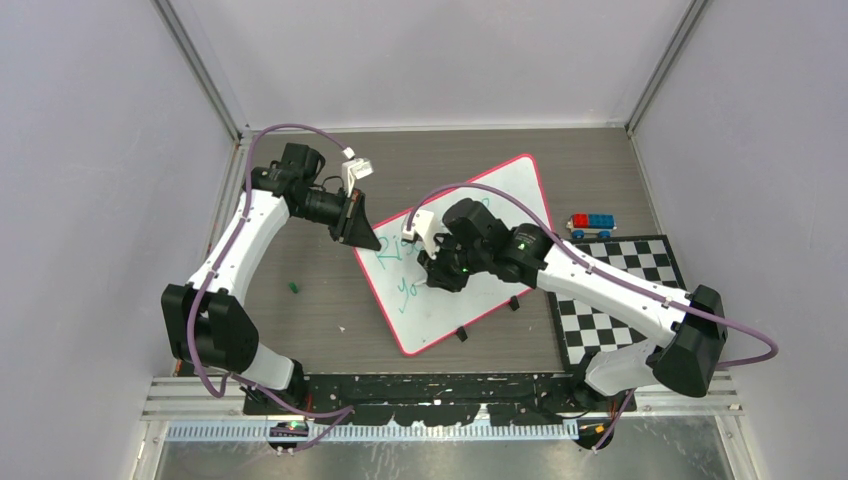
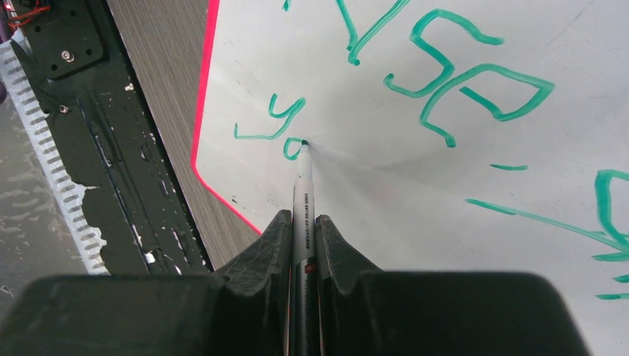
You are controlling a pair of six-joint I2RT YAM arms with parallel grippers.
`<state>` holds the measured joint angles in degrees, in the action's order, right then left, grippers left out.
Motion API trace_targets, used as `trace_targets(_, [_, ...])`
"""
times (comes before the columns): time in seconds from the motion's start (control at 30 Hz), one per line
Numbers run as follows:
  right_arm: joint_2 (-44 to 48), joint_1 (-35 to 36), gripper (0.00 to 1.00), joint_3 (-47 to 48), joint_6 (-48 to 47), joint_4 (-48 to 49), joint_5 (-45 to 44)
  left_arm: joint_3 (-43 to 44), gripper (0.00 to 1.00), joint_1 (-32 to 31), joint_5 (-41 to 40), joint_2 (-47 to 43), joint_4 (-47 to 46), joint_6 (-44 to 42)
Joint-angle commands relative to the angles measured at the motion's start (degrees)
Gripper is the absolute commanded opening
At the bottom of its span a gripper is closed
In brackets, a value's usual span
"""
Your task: Write a sentence on the whiteboard
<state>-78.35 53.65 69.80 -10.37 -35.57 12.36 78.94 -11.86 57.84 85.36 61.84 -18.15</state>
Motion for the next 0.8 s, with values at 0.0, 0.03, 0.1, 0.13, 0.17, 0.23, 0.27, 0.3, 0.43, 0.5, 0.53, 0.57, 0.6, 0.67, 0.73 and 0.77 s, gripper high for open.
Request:
trace_targets(0.0, [3.0,-0.4,0.0,0.1,0.4,2.4,0.3,-1.0,0.0,-1.2,-1.3,0.6,-0.1,-1.6])
trace_targets(0.03, [2.8,-0.5,0.0,0.1,0.4,2.8,-0.4,-1.0,0.0,-1.2,-1.2,0.7,-0.2,-1.5])
trace_targets(0.1, [1.8,-0.6,0.0,0.9,0.6,3.1,-2.0,-0.7,0.0,-1.2,-1.2,1.0,0.0,-1.5])
trace_targets(0.13, [1.2,-0.8,0.0,1.3,0.6,3.1,-2.6,-0.6,0.0,-1.2,-1.2,1.1,0.1,-1.5])
trace_targets(0.17, [0.6,-1.0,0.0,1.6,0.6,3.0,-3.0,-0.5,0.0,-1.2,-1.2,1.1,0.4,-1.6])
trace_targets(0.23, [0.6,-1.6,0.0,1.6,0.5,3.0,-3.6,-0.7,0.0,-1.2,-1.3,0.6,0.3,-1.7])
trace_targets(0.27, [0.8,-1.9,0.0,1.4,0.4,2.9,-3.8,-0.9,0.0,-1.2,-1.4,0.4,0.2,-1.7])
trace_targets(0.3, [1.1,-2.3,0.0,1.1,0.3,2.8,-4.0,-1.1,0.0,-1.2,-1.5,0.2,-0.1,-1.6])
trace_targets(0.43, [2.1,-3.5,0.0,0.0,0.3,2.0,-3.9,-1.2,0.0,-1.2,-1.4,0.3,-0.2,-1.6])
trace_targets(0.5, [2.7,-3.6,0.0,-0.7,0.3,1.7,-3.3,-1.0,0.0,-1.2,-1.3,0.6,-0.2,-1.6])
trace_targets(0.53, [2.7,-3.5,0.0,-1.0,0.4,1.5,-2.7,-0.9,0.0,-1.2,-1.3,0.7,-0.2,-1.6])
trace_targets(0.57, [2.6,-3.5,0.0,-1.3,0.5,1.3,-2.0,-0.7,0.0,-1.2,-1.2,0.9,-0.1,-1.6])
trace_targets(0.6, [2.4,-3.5,0.0,-1.6,0.6,1.1,-1.3,-0.6,0.0,-1.2,-1.2,1.0,0.0,-1.6])
trace_targets(0.67, [1.8,-3.4,0.0,-2.2,0.7,1.2,-0.5,-0.6,0.0,-1.2,-1.3,1.1,0.1,-1.6])
trace_targets(0.73, [1.3,-2.9,0.0,-2.7,0.9,1.2,0.1,-0.6,0.0,-1.2,-1.3,1.0,0.1,-1.6])
trace_targets(0.77, [1.0,-2.7,0.0,-2.9,0.9,1.2,0.3,-0.8,0.0,-1.2,-1.4,0.9,0.1,-1.6])
